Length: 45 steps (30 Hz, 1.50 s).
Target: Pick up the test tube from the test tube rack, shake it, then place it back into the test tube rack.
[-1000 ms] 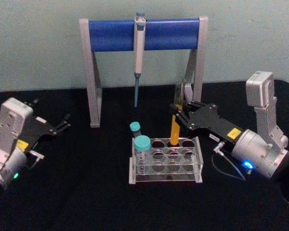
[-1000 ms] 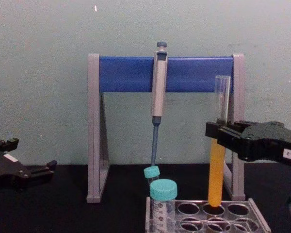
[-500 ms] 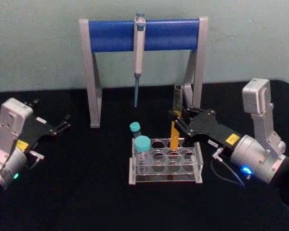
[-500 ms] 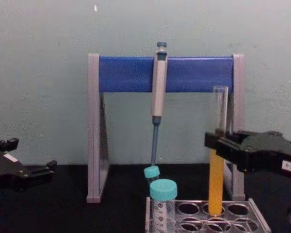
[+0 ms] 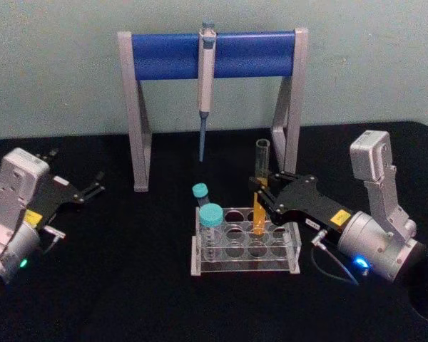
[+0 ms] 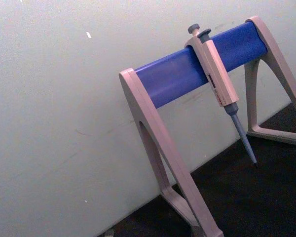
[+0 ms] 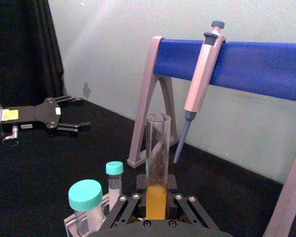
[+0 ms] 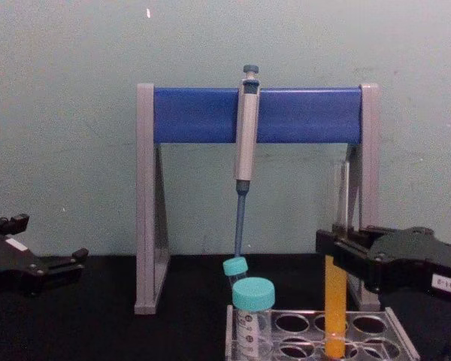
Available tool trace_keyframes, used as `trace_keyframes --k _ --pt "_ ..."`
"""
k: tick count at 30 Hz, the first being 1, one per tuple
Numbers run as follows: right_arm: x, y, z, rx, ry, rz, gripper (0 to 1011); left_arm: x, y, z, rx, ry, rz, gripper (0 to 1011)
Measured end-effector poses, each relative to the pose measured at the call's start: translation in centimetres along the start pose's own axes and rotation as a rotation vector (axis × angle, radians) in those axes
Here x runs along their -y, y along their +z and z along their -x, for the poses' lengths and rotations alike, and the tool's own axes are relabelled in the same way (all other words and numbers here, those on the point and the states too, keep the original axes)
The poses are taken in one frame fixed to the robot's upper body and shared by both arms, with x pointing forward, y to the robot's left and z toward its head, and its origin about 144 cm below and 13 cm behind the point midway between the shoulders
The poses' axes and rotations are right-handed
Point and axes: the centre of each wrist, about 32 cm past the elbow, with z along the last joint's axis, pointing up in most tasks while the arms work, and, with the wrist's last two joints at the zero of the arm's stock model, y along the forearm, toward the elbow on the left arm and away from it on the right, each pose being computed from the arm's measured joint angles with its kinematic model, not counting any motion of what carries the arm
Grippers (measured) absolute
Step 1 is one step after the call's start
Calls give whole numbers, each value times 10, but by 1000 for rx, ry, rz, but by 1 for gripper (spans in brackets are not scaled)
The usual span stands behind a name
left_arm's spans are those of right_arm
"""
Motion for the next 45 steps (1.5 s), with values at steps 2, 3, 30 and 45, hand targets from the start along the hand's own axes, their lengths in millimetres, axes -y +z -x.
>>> trace_keyframes --k 2,3,30,45 --pt "0 -2 0 -4 -2 4 222 0 0 0 0 0 0 1002" --pt "-1 -2 0 -4 -2 5 222 0 0 0 0 0 0 1002" --pt "-1 -16 3 -33 -15 47 222 0 0 0 0 0 0 1001" --pt "-2 -17 5 -34 -19 50 222 0 0 0 0 0 0 1001"
